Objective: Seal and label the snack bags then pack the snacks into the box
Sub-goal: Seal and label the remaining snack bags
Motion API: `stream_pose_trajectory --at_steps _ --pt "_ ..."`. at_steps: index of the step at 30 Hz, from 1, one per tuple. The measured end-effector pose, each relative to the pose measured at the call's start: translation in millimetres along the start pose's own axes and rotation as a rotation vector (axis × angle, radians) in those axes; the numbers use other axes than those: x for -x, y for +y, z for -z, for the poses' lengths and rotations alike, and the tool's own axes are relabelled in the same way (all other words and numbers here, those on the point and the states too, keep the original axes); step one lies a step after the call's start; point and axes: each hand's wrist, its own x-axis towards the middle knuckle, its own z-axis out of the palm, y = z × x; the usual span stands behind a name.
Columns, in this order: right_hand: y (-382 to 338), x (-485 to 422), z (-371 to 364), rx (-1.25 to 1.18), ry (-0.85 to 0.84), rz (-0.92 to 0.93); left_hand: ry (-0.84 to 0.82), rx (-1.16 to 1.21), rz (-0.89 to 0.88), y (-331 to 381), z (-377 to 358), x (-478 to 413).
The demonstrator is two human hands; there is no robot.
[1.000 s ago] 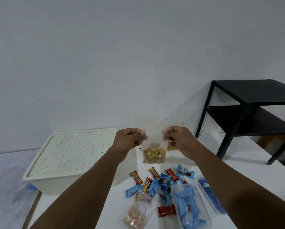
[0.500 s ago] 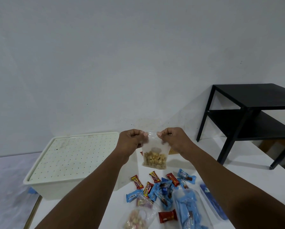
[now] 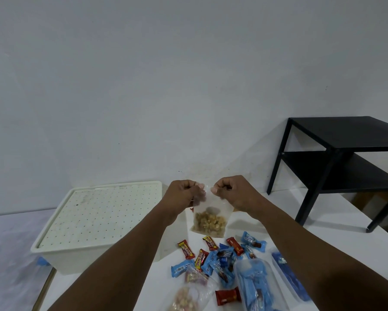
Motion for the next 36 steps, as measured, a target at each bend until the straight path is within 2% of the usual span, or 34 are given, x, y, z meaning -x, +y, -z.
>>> stream_pose_trajectory --at_steps 4,9,14,17,21,23,25,29,33,36 --pt "-3 0 -2 -0.025 -0.005 -0.010 -0.041 -0.075 -0.013 1 3 0" --pt "3 6 6 -0.112 0.001 -0.106 0.025 -0.110 -0.060 1 7 -2" --pt "1 11 10 -0.045 0.002 -0.063 -0.010 -0.101 0.003 0 11 -1" --pt "-1 11 11 -0.023 -0.023 -0.035 -0.075 -0.188 -0.001 4 9 1" --pt "0 7 4 -0.015 0.091 -0.024 -0.043 -0.216 -0.079 10 4 0" --pt "3 3 -1 -0.006 0.209 -0.110 0.003 -0.225 -0.110 12 0 0" --pt "3 0 -4 -0.031 0.319 -0.286 0.073 -0.228 -0.147 10 -5 1" --pt "-1 -2 -7 -0.413 0.273 -0.578 0.109 -0.330 -0.242 0 -17 3" --pt "-6 -4 -5 -0.446 0.207 -0.564 0.051 -0.348 -0.256 -6 -28 7" --pt "-6 -5 -1 -0.404 0.195 -0.515 -0.023 -0.314 -0.202 -7 -31 9"
